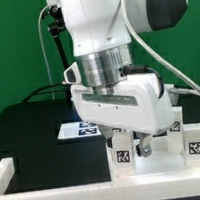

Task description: Assemble square table

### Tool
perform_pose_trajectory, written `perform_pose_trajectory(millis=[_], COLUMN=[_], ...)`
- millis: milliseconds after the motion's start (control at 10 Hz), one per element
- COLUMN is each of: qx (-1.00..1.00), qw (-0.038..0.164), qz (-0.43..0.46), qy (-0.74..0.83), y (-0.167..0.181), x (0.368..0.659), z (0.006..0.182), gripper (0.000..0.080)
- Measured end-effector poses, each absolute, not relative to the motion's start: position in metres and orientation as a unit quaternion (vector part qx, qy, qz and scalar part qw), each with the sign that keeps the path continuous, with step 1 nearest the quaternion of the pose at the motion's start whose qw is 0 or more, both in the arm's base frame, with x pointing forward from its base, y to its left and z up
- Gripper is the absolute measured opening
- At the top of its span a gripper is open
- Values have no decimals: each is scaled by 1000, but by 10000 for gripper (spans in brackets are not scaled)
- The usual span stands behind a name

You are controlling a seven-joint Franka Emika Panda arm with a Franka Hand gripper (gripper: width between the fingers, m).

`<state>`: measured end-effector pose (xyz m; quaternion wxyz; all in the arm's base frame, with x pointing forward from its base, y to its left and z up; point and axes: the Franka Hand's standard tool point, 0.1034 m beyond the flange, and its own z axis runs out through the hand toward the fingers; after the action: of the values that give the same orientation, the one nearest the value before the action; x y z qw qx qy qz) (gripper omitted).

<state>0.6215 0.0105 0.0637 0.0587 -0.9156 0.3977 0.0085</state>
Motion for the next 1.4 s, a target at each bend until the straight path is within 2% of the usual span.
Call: perform_pose_trajectory(millis=[200,400,500,600,700,800,1100,1300,1400], qx=[-981,-980,-979,-972,-962,-955,-919,-815,-758], qw=[31,28,29,31,33,34,40,62,80], qz=[-41,-50,-50,-49,-48,-47,-42,-12,2], qy=[187,191,194,227,265,290,390,576,648], y=[0,-4,-5,-5,-4,-4,-6,-8,-8], x=[635,634,634,634,634,634,634,628,626], z=[71,68,68,68,68,68,67,66,65], gripper=[649,649,553,371,371,285,285,285,285])
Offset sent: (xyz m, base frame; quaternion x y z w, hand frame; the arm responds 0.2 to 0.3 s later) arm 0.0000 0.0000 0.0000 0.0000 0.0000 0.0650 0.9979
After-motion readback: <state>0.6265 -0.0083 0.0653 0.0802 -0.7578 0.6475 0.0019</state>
